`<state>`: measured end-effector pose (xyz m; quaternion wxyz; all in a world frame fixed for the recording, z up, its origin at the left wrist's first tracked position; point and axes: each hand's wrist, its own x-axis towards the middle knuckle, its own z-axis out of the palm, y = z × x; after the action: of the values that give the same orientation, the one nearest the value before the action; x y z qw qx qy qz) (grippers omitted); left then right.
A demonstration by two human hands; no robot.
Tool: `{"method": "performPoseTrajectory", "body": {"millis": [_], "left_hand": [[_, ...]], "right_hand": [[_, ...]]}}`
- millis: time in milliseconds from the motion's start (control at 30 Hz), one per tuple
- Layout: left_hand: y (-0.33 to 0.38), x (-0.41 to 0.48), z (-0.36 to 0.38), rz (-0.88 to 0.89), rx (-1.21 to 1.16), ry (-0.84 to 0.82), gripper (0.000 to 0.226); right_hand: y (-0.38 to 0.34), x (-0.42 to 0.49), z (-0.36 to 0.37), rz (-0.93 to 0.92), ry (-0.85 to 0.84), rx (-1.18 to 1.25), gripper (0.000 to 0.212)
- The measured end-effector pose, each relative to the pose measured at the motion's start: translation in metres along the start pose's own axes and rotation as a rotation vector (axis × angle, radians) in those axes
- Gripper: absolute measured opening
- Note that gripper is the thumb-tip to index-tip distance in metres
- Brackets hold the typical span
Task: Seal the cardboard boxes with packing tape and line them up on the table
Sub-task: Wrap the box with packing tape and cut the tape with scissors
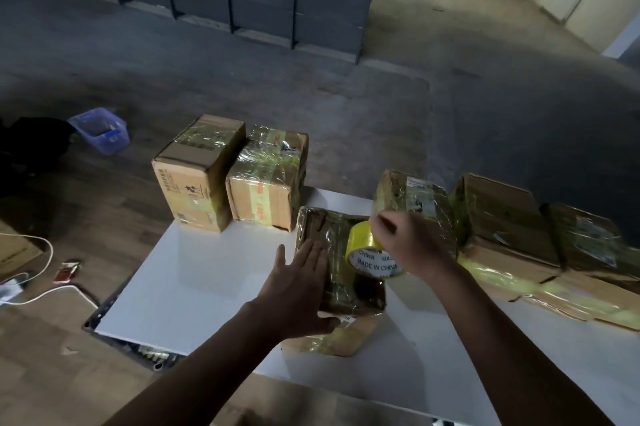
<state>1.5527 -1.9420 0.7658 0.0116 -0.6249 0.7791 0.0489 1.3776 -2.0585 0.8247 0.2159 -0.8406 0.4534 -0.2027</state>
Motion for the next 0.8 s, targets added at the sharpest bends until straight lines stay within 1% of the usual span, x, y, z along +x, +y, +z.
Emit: {"method": "performPoseTrajectory", "body": {"millis": [100,167,267,367,433,533,600,733,800], "left_hand": [[0.019,0.010,-0.010,-0.020,-0.001,0.039,0.111],[0.024,0.013,-0.005,-0.003,-0.024,0.085,0.113],[0.022,0.013,0.004,0.012,0.004,0.099,0.111],[0.018,0.012,0.003,0.008,-0.005,0.057,0.111],[0.017,0.013,0.003,0.029,-0.011,0.032,0.107],[0.012,0.015,0.008,0.055,-0.037,0.023,0.101],[0.009,0.015,0.011,0.053,-0.028,0.012,0.100],[0.021,0.017,0.004,0.035,0.051,0.005,0.109],[0.032,0.020,-0.002,0.022,0.022,0.009,0.110]], "right_hand": [[-0.003,0.001,0.004,-0.025,-0.033,-0.025,0.044],[-0.002,0.000,0.002,-0.028,-0.030,-0.008,0.045],[0.006,-0.004,-0.002,0.061,-0.013,0.167,0.042],[0.006,-0.012,-0.002,0.120,-0.016,0.250,0.055],[0.003,-0.012,-0.003,0.097,-0.011,0.223,0.056],[0.004,-0.007,-0.011,0.043,-0.005,0.088,0.049],[0.011,-0.006,-0.016,0.040,-0.001,0.044,0.048],[0.009,-0.008,-0.020,0.084,-0.044,-0.001,0.044],[0.004,-0.006,-0.018,0.064,-0.053,-0.028,0.044]]}}
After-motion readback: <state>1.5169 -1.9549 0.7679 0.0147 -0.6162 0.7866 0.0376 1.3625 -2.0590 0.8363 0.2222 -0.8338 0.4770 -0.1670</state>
